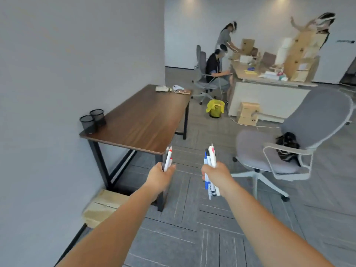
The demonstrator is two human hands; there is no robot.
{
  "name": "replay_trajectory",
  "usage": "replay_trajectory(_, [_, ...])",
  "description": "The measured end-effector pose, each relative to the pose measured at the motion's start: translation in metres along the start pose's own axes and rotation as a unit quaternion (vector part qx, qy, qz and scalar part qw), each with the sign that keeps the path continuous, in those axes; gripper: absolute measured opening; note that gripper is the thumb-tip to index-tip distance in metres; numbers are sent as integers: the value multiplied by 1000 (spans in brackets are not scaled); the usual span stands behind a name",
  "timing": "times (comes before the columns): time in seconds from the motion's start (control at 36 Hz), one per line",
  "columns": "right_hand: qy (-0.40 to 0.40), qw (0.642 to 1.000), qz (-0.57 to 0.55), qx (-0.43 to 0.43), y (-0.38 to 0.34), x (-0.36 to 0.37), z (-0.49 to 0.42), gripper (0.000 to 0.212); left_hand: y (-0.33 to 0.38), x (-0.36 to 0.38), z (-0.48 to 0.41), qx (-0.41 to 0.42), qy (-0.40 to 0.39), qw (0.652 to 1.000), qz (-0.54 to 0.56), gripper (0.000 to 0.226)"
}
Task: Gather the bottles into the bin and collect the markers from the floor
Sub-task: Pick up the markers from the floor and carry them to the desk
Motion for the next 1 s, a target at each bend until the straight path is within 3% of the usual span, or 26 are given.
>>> replay_trajectory(0.22, [-71,997,8,-40,-75,152,-94,4,-35,-153,-63,-34,73,996,48,25])
replay_trajectory(0.44, [-120,991,18,-50,-137,286,-180,27,-58,-294,-124,-55,148,986,57,29])
replay_trajectory(0.61, [-164,984,47,-43,-168,344,-239,32,-72,-347,-160,-84,184,974,102,29])
replay_trajectory(0.75, [-186,981,38,-39,-190,378,-303,23,-80,-373,-210,-71,221,964,130,26])
replay_trajectory(1.0, [-240,971,-1,13,-226,433,-455,21,-74,-414,-333,-91,324,923,187,33])
Point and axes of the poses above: each hand's wrist, its own z-axis away from the middle knuckle, its own x-axis out of the palm, y = z × x, the point moved 2 cm from there along -z, towards the middle knuckle, and after that the axes turned 9 degrees about -y, right-handed, at the moved point
